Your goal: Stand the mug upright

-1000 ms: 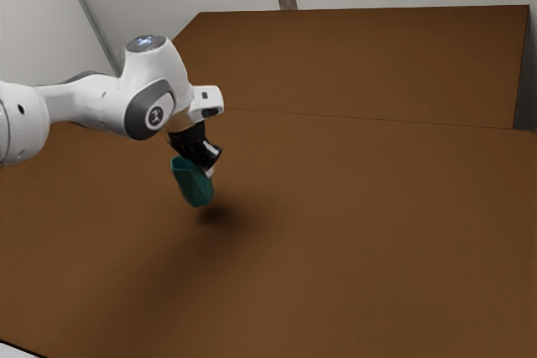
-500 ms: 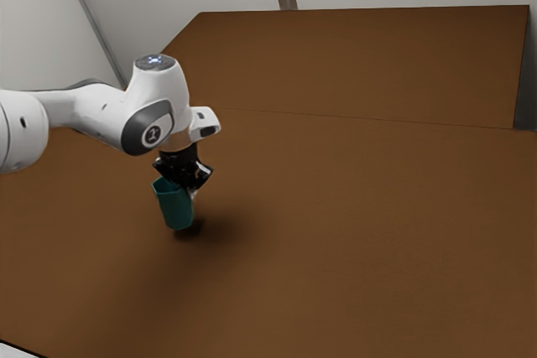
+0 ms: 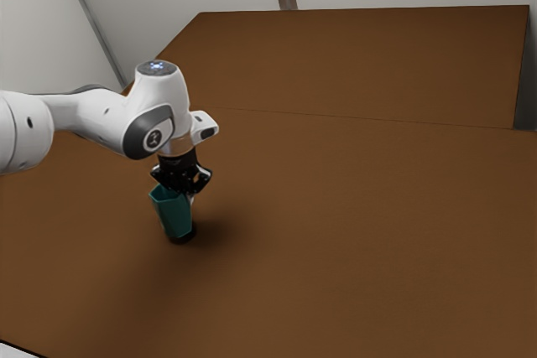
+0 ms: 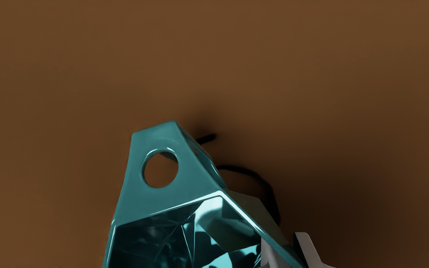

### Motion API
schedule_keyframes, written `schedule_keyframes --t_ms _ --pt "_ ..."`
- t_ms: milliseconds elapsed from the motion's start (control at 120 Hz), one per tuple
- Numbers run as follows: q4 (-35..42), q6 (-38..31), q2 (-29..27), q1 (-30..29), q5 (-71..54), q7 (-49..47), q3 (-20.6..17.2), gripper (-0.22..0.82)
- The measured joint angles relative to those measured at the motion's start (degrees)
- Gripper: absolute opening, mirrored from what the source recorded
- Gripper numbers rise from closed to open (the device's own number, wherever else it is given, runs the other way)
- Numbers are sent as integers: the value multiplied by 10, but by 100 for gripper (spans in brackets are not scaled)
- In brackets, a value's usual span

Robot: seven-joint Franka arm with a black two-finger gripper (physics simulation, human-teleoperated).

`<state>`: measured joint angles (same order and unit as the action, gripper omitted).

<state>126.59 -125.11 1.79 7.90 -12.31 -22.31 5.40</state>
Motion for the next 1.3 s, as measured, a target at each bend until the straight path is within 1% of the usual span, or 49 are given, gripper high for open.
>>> schedule_keyframes --t_ms 242,408,600,908,1117,1300 --pt "-2 -2 10 45 4 -24 0 -18" --pt "-1 -3 9 43 7 -36 0 -18" --pt "-1 -3 11 30 19 -42 0 -2" --pt "-5 -1 10 36 34 -47 -2 20" --pt "-28 43 3 35 63 -48 -6 33" --pt "-45 82 -15 36 71 -49 -9 40"
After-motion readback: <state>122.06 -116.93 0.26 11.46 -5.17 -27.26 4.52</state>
